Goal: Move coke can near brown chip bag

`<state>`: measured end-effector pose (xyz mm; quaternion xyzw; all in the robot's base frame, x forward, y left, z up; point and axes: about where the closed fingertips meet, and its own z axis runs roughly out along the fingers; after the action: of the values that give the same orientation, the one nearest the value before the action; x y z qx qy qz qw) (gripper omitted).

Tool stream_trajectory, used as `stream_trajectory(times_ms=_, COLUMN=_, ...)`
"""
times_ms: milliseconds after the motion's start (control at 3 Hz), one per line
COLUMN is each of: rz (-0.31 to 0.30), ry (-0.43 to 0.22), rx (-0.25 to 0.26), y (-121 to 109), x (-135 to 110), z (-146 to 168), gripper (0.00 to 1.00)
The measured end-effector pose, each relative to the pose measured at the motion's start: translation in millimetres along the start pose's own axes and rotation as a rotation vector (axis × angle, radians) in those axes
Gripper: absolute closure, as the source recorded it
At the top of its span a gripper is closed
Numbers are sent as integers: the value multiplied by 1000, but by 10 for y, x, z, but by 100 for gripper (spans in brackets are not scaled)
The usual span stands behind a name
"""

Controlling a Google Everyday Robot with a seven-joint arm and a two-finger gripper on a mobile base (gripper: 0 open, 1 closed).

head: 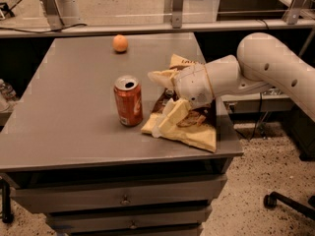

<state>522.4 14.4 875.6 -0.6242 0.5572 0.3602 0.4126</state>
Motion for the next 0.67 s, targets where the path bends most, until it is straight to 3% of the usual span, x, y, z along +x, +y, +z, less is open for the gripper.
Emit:
stream_trajectory(times_ms=333, rz=-53, ry=41, rx=55, y=-219, x=-13, z=-363, gripper=0)
stream_trajectory(times_ms=667, rz=-141, ry=59, rx=207, y=-481, x=-216, z=-1050, gripper=0)
